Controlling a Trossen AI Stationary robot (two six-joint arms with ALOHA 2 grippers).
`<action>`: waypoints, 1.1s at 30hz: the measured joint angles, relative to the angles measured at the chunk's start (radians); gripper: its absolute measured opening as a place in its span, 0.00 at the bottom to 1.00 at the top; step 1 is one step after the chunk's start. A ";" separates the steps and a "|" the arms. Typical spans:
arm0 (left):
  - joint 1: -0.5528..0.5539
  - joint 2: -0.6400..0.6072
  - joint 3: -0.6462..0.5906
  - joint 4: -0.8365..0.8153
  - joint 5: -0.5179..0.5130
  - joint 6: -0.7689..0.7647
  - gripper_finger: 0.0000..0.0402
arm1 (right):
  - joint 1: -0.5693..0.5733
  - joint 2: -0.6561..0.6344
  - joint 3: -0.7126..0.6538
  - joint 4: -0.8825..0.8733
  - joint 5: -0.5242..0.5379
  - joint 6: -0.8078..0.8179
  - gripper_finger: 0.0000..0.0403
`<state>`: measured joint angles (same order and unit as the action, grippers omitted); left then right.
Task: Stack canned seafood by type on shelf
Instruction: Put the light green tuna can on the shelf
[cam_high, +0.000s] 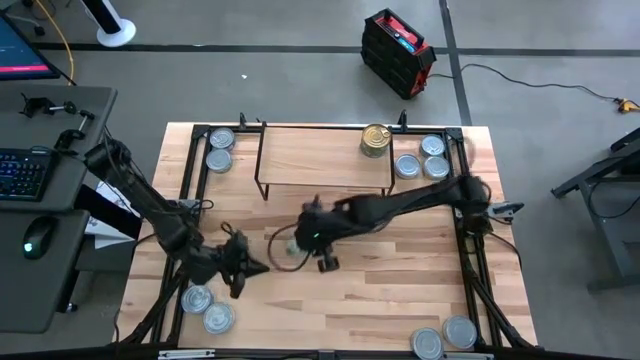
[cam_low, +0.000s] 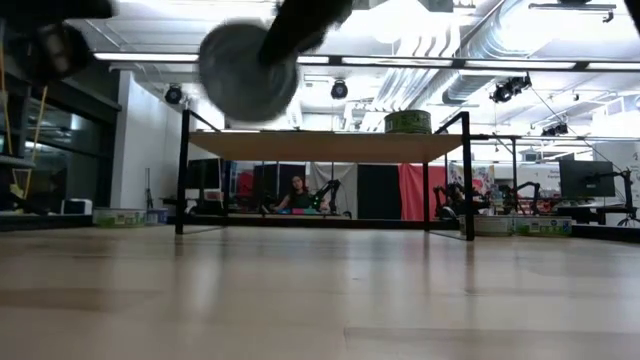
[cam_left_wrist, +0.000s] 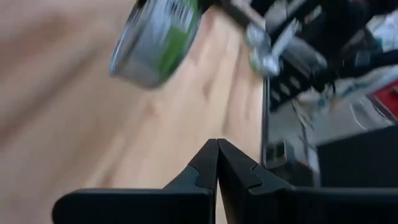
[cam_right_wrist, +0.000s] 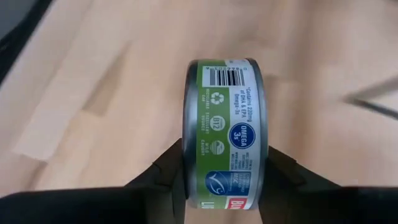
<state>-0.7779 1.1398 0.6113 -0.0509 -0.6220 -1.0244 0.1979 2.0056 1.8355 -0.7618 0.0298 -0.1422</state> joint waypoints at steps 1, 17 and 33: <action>0.008 -0.017 0.000 0.001 -0.031 0.036 0.00 | 0.000 -0.038 0.000 -0.016 0.050 0.015 0.29; 0.219 -0.052 0.000 0.085 0.013 0.206 0.00 | -0.160 -0.154 0.003 -0.196 0.861 0.029 0.29; 0.160 -0.052 0.000 0.206 0.099 0.151 0.00 | -0.321 0.012 0.001 -0.318 0.901 -0.152 0.29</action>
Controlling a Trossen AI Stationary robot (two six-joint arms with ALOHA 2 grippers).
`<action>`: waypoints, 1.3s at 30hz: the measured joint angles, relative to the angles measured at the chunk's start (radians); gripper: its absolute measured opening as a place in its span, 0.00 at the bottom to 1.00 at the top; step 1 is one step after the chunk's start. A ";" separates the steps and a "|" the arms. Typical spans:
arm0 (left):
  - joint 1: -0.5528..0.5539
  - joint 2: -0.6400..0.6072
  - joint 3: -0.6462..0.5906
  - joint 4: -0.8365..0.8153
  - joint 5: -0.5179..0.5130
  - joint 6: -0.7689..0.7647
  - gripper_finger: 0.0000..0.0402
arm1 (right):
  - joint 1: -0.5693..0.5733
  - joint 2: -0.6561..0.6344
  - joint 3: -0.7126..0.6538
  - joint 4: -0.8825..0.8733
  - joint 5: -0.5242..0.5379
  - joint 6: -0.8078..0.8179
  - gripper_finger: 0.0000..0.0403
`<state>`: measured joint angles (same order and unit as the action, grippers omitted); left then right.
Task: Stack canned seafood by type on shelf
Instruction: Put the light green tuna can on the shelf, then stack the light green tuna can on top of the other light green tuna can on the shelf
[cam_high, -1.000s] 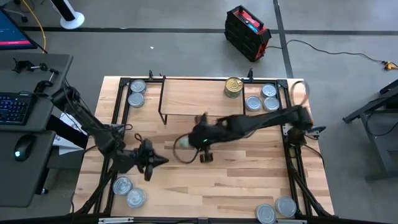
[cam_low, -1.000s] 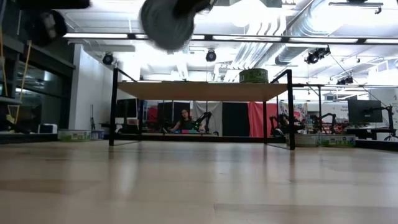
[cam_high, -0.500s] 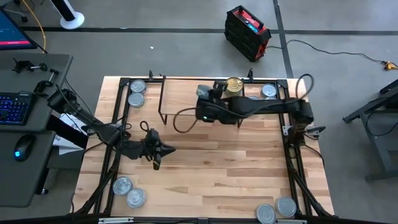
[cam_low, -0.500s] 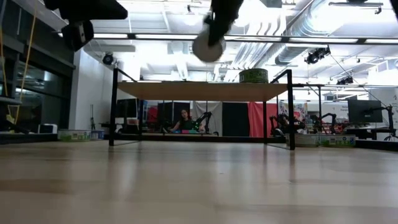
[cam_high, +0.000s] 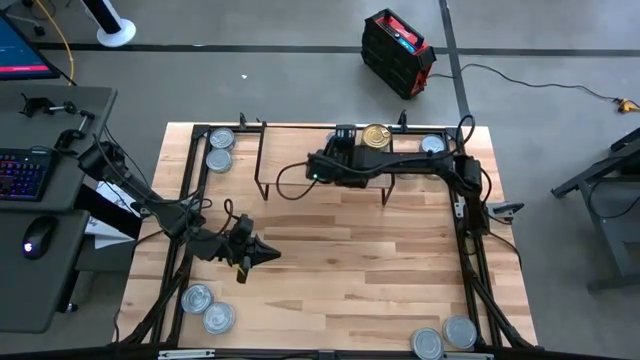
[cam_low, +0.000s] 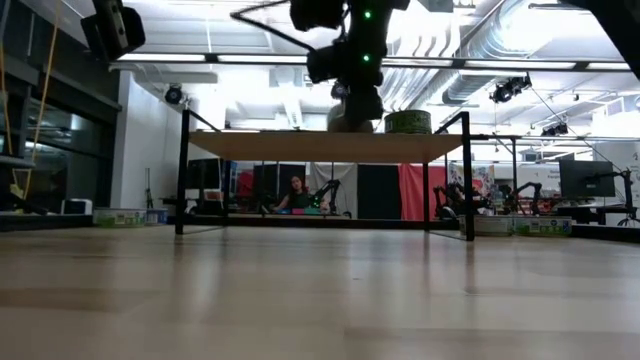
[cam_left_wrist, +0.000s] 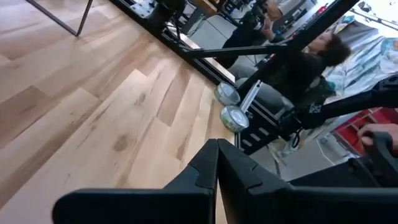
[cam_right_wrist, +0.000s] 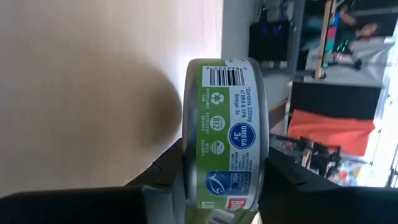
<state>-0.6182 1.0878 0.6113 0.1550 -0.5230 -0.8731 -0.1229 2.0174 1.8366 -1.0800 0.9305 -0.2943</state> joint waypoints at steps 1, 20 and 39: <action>0.000 0.000 0.000 0.000 0.000 -0.003 0.00 | -0.008 -0.003 0.000 -0.020 -0.008 0.008 0.29; 0.008 0.000 0.000 -0.002 -0.002 0.002 0.00 | -0.017 -0.014 0.001 -0.169 -0.208 0.114 0.49; 0.007 0.000 0.000 -0.005 0.009 -0.005 0.00 | 0.298 -0.163 0.011 -0.147 -0.719 0.575 0.47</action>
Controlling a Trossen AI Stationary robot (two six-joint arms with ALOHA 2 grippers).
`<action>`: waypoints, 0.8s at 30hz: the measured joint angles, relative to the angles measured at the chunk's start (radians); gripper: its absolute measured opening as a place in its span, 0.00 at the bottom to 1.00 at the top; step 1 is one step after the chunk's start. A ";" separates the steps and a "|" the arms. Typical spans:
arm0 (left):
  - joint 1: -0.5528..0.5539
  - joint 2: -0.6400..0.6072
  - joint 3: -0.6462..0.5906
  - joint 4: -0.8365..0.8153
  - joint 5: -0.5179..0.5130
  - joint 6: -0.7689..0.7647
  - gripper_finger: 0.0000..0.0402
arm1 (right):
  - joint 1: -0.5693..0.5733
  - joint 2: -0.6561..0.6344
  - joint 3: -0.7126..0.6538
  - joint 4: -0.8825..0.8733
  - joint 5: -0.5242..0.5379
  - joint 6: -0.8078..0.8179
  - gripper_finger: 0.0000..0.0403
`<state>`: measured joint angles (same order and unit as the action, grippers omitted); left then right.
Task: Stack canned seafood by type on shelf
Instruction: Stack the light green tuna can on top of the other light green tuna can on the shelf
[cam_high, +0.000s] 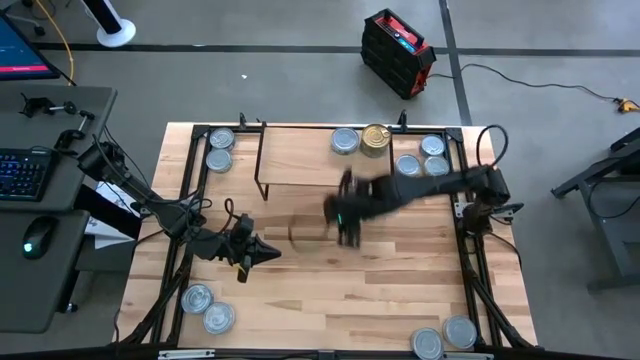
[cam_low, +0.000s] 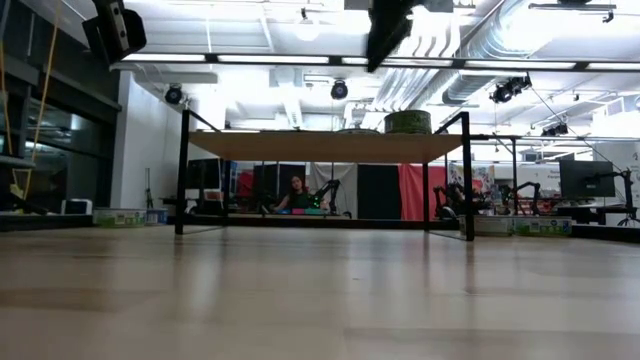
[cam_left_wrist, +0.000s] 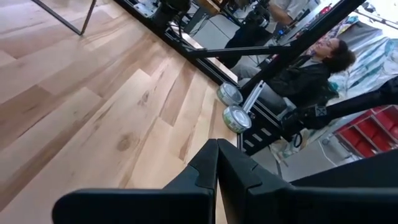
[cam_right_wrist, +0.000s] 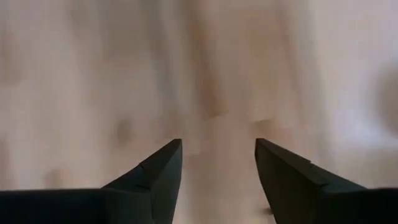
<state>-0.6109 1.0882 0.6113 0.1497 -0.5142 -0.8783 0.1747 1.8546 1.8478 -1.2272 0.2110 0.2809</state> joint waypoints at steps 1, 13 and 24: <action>0.000 0.000 0.000 0.002 0.005 0.000 0.00 | 0.041 -0.002 -0.035 0.004 -0.014 0.035 0.46; 0.019 0.000 0.000 0.037 0.019 0.005 0.00 | 0.550 -0.049 -0.418 0.109 -0.461 0.763 0.30; 0.024 0.000 0.000 0.037 0.019 0.036 0.00 | 0.756 -0.119 -0.590 0.507 -0.576 1.246 0.02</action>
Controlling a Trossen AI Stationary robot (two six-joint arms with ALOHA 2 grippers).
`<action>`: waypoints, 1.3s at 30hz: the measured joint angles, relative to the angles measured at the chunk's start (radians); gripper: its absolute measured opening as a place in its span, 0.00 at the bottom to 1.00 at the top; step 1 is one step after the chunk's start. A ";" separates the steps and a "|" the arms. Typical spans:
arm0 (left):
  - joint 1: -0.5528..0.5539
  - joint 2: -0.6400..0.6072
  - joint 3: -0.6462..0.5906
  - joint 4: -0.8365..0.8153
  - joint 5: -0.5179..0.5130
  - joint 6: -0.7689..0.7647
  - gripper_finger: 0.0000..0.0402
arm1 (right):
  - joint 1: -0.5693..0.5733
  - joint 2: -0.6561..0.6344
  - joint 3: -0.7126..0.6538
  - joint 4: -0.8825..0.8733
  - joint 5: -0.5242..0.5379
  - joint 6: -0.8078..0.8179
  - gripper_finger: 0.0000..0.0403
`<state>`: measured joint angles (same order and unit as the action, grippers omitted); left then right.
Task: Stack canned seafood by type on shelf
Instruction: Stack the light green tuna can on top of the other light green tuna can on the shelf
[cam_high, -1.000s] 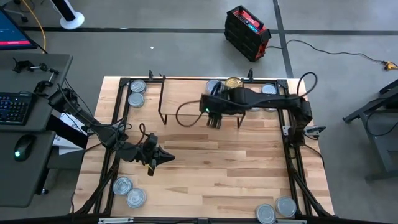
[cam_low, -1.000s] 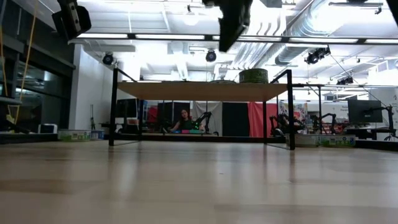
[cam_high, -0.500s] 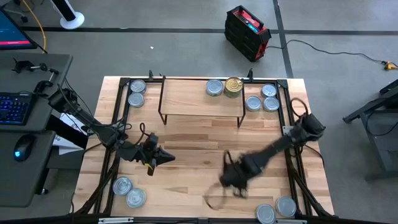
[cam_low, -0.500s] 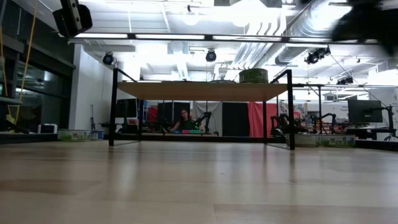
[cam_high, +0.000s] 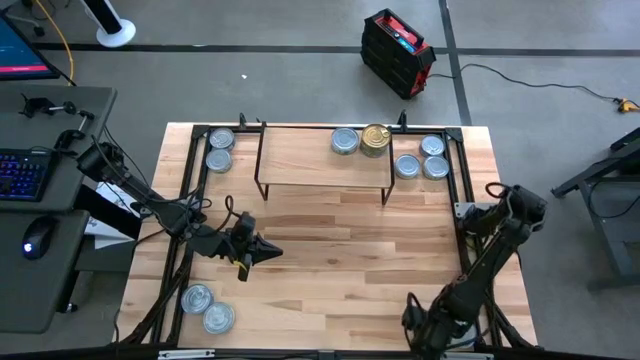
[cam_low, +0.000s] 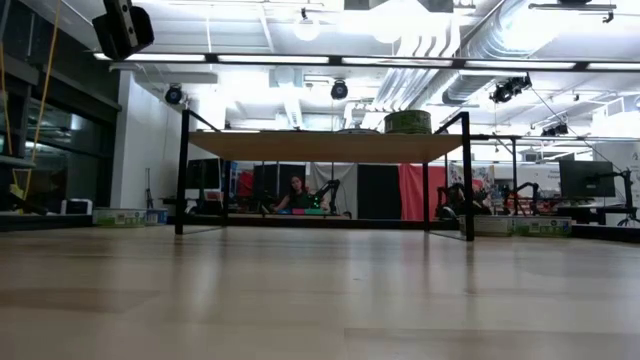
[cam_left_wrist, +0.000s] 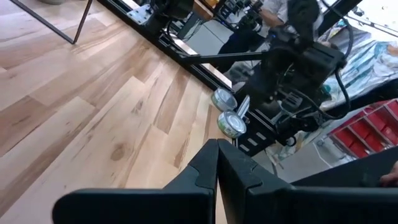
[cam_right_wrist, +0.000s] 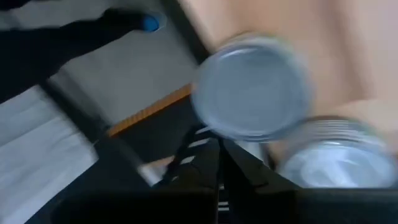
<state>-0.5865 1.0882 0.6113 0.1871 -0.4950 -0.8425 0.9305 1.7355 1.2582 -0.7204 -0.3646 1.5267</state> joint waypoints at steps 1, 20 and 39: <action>0.000 0.000 0.000 0.000 0.000 0.000 0.00 | 0.003 0.000 -0.026 0.072 -0.023 0.013 0.03; -0.038 0.000 0.000 -0.051 0.052 0.029 0.00 | 0.005 0.031 -0.130 0.097 -0.031 -0.012 0.00; -0.019 0.024 0.000 -0.264 -0.014 0.122 0.00 | -0.391 0.104 -0.111 0.247 0.339 -0.512 0.00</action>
<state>-0.6053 1.1125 0.6109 -0.0771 -0.5089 -0.7203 0.5392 1.8394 1.1473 -0.4733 -0.0257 1.0151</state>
